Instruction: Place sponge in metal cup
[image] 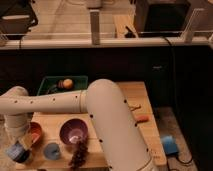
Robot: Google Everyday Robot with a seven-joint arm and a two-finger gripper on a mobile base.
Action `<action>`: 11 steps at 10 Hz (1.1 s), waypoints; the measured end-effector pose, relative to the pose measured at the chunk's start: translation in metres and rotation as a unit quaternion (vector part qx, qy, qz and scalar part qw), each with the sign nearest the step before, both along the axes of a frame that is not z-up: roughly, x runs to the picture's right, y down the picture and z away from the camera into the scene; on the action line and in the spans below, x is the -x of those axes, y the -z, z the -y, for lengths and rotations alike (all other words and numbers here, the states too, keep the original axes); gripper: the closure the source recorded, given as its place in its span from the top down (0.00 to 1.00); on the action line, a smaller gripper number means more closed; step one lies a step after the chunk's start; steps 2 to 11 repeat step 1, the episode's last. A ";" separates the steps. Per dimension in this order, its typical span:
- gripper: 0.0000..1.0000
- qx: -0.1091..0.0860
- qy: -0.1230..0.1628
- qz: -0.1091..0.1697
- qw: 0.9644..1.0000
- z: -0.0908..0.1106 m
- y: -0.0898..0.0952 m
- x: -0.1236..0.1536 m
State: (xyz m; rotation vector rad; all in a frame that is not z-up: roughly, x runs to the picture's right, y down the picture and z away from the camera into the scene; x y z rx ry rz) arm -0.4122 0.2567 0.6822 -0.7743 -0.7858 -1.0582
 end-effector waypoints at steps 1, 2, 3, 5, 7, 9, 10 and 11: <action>0.00 0.000 0.006 0.005 1.000 -0.003 0.004 0.000; 0.00 0.000 0.006 0.005 1.000 -0.003 0.004 0.000; 0.00 0.000 0.006 0.005 1.000 -0.003 0.004 0.000; 0.00 0.000 0.006 0.005 1.000 -0.003 0.004 0.000; 0.00 0.000 0.006 0.005 1.000 -0.003 0.004 0.000; 0.00 0.000 0.006 0.005 1.000 -0.003 0.004 0.000; 0.00 0.000 0.006 0.005 1.000 -0.003 0.004 0.000; 0.00 0.000 0.006 0.005 1.000 -0.003 0.004 0.000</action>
